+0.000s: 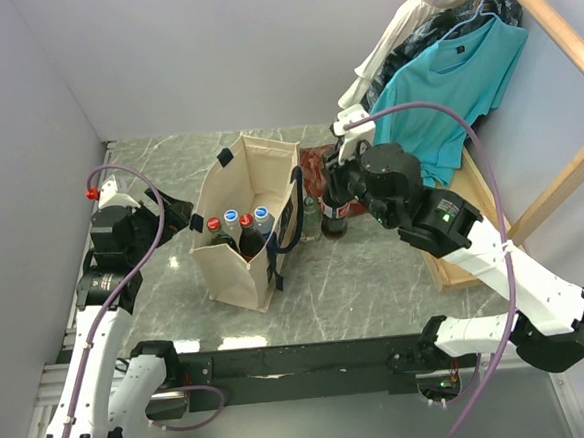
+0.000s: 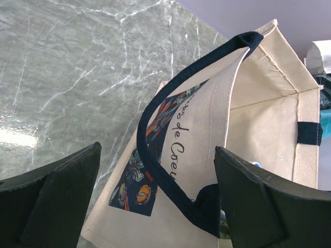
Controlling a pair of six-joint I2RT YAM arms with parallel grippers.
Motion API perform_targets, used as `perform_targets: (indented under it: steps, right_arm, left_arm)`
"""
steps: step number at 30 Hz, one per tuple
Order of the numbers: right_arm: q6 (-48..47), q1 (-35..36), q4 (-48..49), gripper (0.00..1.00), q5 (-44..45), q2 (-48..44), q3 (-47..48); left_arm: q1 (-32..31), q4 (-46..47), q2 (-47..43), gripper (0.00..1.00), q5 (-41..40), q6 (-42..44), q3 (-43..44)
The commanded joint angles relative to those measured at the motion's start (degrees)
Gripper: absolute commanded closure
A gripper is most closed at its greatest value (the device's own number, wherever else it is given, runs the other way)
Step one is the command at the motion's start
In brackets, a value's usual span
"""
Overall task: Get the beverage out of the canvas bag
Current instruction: Place the drink at the center of the board.
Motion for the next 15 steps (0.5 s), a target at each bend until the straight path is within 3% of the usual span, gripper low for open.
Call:
perform_targets:
  steps: [1, 15]
  right_arm:
    - [3.04, 0.17, 12.47, 1.0, 0.8, -4.07, -1.66]
    - [6.64, 0.26, 18.8, 1.0, -0.43, -6.27, -12.56]
  left_arm:
    - [0.21, 2.0, 0.0, 0.04, 0.22, -0.37, 0.01]
    - [0.21, 2.18, -0.09, 0.04, 0.13, -0.55, -0.43]
